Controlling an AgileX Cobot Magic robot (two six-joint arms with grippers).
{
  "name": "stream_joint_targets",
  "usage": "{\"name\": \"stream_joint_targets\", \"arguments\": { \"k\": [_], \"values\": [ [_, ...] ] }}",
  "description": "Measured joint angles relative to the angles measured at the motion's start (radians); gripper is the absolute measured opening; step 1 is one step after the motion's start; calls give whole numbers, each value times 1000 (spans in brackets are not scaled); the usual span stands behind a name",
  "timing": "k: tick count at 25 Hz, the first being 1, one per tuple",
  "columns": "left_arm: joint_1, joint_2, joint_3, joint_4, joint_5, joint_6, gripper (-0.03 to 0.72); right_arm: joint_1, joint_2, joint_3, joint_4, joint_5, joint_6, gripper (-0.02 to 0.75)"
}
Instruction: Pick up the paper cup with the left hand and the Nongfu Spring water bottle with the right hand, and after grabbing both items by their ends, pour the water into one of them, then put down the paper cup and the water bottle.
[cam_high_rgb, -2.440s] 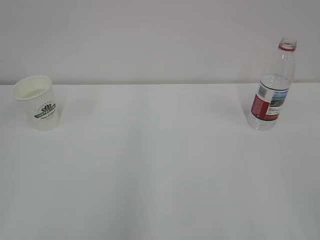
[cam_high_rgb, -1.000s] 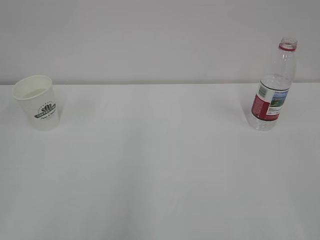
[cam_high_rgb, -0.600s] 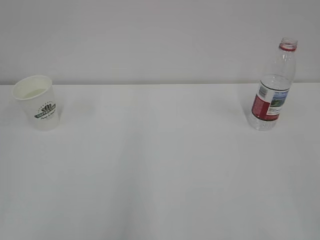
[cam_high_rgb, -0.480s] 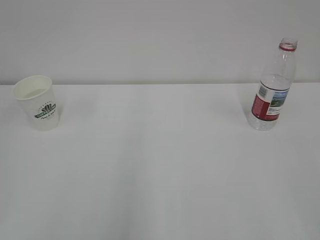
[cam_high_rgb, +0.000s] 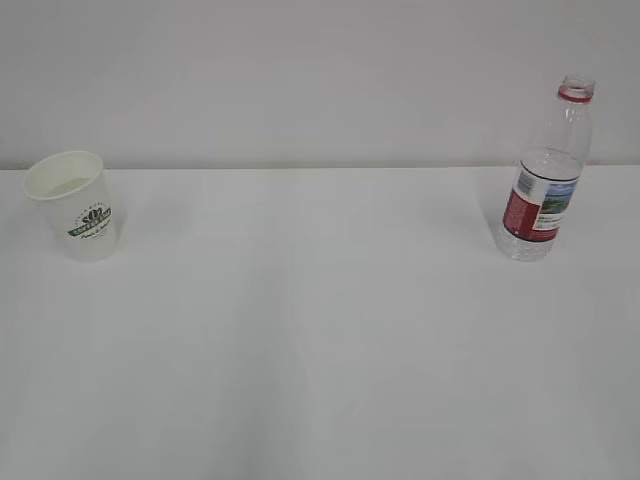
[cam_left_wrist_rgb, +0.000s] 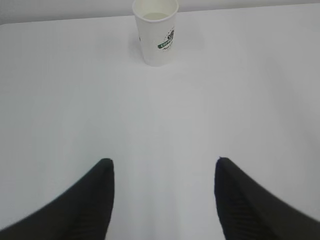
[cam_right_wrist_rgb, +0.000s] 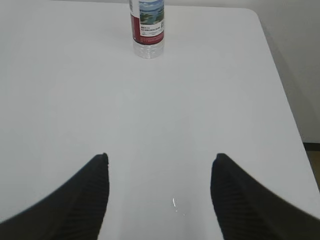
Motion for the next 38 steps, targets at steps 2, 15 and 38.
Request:
{"name": "stream_joint_targets", "arguments": {
  "k": [2,15,38],
  "values": [
    [0,0,0,-2,0,0,456,0,0,0,0,0,0,482],
    [0,0,0,-2,0,0,454,0,0,0,-21,0,57,575],
    [0,0,0,-2,0,0,453,0,0,0,-27,-1,68,580]
  ]
}}
